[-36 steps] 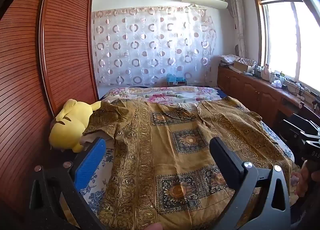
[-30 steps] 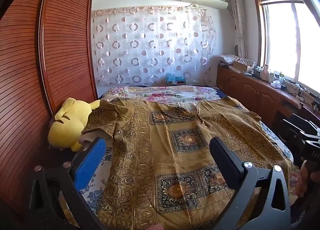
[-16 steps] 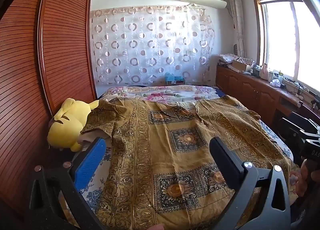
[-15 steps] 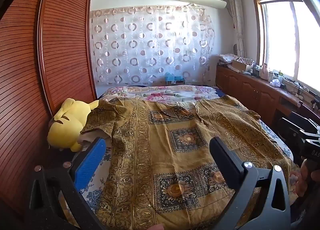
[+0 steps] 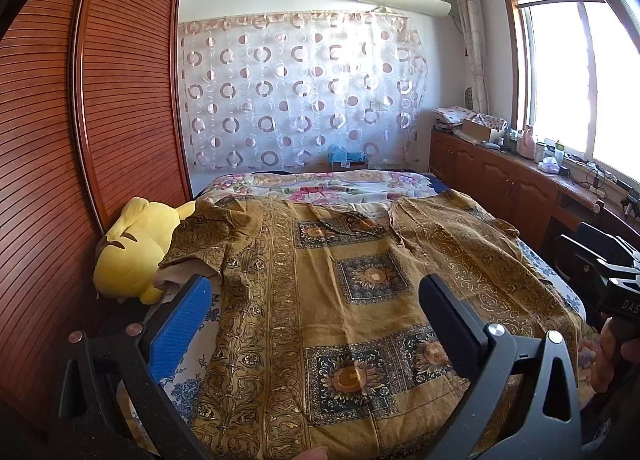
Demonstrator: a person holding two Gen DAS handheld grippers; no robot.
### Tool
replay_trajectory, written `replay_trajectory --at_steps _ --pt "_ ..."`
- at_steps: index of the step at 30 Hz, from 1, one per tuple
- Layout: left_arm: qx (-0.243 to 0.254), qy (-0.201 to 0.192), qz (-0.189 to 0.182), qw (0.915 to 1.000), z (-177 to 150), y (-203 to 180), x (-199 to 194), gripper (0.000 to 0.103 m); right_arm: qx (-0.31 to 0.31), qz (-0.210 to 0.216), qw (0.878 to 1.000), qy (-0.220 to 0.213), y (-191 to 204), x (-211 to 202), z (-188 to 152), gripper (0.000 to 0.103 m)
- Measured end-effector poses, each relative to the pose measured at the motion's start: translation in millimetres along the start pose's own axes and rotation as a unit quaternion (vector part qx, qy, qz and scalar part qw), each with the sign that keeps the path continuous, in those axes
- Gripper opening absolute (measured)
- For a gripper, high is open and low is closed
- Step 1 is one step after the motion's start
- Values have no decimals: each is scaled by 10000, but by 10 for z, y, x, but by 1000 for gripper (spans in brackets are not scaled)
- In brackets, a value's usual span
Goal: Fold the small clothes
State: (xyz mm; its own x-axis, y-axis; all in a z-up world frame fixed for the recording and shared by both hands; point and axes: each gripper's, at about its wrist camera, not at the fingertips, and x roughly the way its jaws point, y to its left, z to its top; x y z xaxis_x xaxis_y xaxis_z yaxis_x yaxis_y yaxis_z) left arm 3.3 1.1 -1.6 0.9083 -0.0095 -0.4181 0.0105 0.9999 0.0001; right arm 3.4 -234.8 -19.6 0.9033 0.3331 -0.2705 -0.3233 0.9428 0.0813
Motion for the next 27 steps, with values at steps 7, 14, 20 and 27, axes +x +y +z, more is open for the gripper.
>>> replay_trajectory --at_steps 7,14,20,27 --pt "-2 -25 -19 10000 -7 -33 9 103 -4 -6 10000 -4 4 -8 -10 103" --pt "1 -33 -15 10000 -4 -51 5 103 -5 -6 10000 -2 3 -3 -9 103" --pt "-1 -38 -28 10000 -3 -57 -10 103 -16 -3 10000 -5 16 -14 -4 103" --pt "15 -41 -50 10000 -12 -120 -48 103 -20 -7 10000 -5 19 -12 -5 103"
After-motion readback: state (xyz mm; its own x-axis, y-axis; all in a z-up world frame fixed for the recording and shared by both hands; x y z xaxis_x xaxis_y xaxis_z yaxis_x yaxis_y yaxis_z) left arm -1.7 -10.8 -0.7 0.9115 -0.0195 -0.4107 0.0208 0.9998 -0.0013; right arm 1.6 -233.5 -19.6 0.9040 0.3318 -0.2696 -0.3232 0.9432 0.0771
